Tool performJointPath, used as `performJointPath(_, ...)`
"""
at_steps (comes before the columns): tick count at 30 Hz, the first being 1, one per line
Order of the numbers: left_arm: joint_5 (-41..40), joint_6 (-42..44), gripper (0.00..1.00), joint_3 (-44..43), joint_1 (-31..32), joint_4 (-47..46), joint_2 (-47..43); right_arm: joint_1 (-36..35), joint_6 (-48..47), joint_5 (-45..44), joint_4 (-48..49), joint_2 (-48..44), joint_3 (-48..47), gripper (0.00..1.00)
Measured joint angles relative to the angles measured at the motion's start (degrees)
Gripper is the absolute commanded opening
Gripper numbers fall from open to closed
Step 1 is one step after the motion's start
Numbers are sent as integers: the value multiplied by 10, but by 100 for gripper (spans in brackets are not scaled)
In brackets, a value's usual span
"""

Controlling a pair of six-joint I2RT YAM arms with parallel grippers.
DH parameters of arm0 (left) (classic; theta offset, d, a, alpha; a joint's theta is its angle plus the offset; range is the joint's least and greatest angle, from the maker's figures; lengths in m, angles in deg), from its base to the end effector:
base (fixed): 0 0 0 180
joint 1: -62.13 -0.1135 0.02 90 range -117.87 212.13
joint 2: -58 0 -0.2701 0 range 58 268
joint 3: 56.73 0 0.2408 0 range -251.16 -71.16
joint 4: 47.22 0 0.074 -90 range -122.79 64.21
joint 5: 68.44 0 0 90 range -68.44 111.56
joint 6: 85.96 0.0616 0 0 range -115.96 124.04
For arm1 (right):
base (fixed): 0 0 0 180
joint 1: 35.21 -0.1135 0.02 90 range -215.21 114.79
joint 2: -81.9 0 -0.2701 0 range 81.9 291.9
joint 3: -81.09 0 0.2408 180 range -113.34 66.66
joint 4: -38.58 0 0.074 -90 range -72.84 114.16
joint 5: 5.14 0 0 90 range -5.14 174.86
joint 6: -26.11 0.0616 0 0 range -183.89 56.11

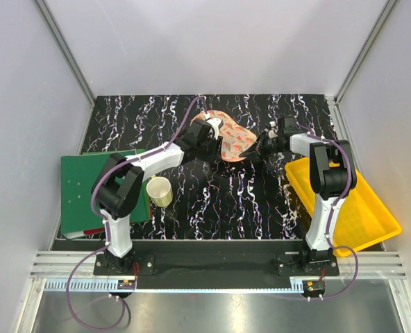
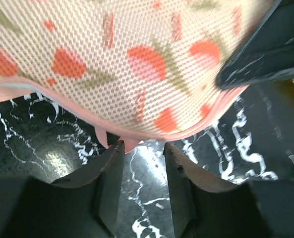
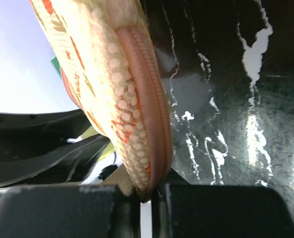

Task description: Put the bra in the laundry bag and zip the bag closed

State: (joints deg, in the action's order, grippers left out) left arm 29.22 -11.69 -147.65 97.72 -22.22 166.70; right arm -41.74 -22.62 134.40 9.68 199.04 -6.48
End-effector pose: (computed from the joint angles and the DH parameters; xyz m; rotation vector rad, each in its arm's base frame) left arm 0.3490 -0.2598 0.2041 0.4804 2.3391 -0.5958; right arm 0.4042 0.0934 0.1379 0.4602 2.6239 1.4165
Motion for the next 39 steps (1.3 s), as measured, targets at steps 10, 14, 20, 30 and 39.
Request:
performJointPath(10,-2,24,50,6,1,16,3,6,31,38,31,0,9,0)
performJointPath(14,-2,24,48,5,1,14,4,6,38,42,39,0,12,0)
performJointPath(20,-7,24,38,-9,1,15,16,6,42,45,45,0,17,0)
performJointPath(30,-20,31,6,-22,6,21,17,6,44,45,53,0,20,0)
performJointPath(39,-28,32,0,-23,6,37,17,5,25,9,11,0,2,60)
